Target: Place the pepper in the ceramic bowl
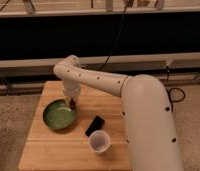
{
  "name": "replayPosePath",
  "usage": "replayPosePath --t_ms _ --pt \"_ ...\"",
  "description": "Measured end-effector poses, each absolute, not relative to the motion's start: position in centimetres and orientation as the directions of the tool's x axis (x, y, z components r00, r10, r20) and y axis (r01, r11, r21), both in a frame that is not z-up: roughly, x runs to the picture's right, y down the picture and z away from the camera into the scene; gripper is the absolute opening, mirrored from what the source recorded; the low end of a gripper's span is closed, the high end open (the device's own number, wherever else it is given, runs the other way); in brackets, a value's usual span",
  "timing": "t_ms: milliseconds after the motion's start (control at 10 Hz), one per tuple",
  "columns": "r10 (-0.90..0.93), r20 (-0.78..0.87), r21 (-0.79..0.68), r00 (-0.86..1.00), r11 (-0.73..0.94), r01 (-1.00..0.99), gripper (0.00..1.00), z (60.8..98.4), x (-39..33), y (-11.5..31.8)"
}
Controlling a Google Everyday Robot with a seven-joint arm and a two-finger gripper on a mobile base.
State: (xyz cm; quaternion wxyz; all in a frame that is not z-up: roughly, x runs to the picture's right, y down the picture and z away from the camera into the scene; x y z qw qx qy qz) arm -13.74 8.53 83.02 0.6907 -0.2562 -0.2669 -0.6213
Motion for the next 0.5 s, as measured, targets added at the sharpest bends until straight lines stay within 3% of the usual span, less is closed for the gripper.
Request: replayPosePath --t_ms 500 --pt "-0.719 0.690 -0.018 0.082 0.096 0.995 0.34 83.07 -13.78 8.54"
